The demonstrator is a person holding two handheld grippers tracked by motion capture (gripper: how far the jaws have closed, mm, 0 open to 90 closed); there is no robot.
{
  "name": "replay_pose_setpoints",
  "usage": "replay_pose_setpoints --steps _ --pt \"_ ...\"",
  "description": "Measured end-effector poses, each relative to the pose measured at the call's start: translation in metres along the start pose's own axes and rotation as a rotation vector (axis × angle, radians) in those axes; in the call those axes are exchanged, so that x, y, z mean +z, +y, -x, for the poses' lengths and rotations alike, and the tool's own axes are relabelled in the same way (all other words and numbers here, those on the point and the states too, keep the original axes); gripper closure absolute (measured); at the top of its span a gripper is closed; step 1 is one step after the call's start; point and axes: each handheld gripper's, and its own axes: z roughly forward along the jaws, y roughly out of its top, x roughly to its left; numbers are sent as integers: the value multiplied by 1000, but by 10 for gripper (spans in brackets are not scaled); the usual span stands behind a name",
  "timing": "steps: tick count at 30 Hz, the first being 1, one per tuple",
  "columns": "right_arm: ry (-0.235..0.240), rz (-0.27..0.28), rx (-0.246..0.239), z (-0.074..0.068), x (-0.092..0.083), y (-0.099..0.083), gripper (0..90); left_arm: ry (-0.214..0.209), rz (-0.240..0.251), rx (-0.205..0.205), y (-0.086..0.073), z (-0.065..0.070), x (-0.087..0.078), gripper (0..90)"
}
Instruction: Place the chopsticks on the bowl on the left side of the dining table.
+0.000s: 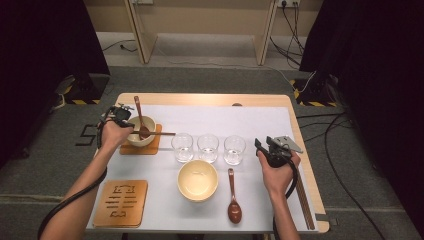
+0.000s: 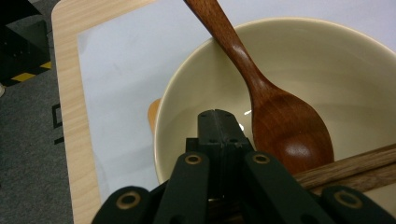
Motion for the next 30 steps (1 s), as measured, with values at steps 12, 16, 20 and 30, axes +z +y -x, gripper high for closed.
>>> replay_pose_setpoints --steps 12,16,20,30 --pt "1 -1 1 0 0 0 519 -4 -8 -6 -3 0 1 893" --pt "1 -2 0 0 0 0 519 -5 -12 -8 -4 0 1 892" --pt "0 -2 0 0 0 0 520 -6 -10 -9 -4 0 1 892" --pt "0 -3 0 0 1 0 519 -6 -7 -16 -5 -1 1 891"
